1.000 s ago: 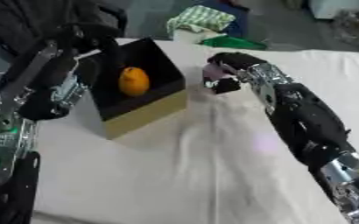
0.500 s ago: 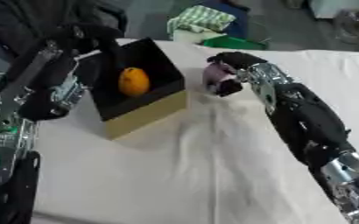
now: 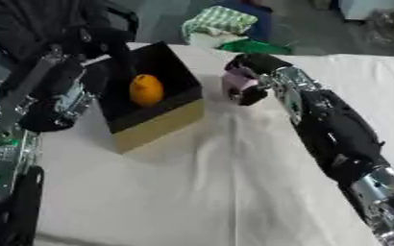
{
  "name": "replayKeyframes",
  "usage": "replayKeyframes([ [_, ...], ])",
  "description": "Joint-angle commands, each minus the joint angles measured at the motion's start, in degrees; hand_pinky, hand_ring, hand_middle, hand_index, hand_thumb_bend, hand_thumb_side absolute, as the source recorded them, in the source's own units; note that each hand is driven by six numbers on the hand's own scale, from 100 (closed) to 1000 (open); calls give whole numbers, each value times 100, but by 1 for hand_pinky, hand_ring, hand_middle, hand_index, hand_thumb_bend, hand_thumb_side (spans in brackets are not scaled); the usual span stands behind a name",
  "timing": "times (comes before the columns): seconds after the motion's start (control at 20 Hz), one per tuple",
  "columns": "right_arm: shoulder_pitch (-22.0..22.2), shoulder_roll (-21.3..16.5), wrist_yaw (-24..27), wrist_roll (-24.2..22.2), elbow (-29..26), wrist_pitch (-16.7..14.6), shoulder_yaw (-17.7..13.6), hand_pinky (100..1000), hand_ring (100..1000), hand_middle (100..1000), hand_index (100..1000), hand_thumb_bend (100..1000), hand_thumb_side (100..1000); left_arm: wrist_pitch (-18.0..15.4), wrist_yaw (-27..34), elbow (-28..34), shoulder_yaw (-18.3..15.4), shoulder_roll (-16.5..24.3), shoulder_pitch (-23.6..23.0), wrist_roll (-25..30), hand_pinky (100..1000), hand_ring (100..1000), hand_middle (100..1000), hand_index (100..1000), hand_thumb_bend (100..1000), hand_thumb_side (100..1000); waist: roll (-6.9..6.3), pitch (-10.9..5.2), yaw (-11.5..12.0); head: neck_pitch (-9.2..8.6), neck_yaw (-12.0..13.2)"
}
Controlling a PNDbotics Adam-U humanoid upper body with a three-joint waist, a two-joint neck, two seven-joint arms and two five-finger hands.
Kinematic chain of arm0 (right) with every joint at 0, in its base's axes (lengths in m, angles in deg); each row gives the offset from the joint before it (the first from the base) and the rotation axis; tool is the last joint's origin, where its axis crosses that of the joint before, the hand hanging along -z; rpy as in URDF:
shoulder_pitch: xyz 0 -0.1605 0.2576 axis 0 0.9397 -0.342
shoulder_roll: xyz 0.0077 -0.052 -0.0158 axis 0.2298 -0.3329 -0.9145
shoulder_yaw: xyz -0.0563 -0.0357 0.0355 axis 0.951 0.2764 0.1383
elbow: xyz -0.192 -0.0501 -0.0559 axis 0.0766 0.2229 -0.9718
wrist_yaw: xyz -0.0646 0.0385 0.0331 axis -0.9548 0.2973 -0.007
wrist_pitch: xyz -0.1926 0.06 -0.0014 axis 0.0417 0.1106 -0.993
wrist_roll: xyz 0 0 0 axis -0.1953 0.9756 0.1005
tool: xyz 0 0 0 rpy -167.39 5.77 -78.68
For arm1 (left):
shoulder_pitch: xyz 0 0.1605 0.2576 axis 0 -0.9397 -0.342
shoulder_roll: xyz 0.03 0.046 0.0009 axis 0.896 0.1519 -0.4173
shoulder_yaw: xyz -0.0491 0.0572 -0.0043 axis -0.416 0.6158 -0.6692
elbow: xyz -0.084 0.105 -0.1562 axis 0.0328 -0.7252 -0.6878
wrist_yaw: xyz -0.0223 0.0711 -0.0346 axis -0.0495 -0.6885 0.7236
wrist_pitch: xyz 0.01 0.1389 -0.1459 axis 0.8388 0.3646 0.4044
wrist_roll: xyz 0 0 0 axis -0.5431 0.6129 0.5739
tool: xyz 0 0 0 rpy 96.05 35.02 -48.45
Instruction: Pick up objects on the table and place them in the box.
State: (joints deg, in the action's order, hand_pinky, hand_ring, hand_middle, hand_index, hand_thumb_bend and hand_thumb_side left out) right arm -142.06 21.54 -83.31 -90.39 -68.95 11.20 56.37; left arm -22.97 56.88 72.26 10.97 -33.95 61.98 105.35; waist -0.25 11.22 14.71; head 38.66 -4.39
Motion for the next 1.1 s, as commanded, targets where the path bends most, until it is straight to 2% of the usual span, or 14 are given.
replayKeyframes([
  [0.05, -204, -113, 265, 132, -316, -102, 34, 669, 488, 399, 889, 100, 201, 2, 39, 108, -37, 44, 53, -3, 701, 572, 592, 833, 100, 665, -28, -136, -10, -78, 19],
  [0.6, -408, -146, 1307, 51, -946, -337, 205, 681, 477, 380, 895, 100, 201, 20, 125, 154, 43, -4, 19, 79, 701, 571, 592, 830, 100, 663, 3, -212, 1, -99, 19],
  [0.85, -447, 45, 1672, -108, -1243, -548, 413, 688, 482, 383, 894, 100, 204, 47, 184, 181, 77, -71, 19, 137, 700, 570, 591, 829, 100, 662, 7, -231, 68, -106, -5],
  [1.1, -436, 331, 2001, -500, -1351, -766, 615, 704, 497, 398, 904, 100, 201, 71, 230, 210, 122, -150, 27, 189, 699, 569, 591, 829, 100, 661, 15, -240, 169, -106, -62],
])
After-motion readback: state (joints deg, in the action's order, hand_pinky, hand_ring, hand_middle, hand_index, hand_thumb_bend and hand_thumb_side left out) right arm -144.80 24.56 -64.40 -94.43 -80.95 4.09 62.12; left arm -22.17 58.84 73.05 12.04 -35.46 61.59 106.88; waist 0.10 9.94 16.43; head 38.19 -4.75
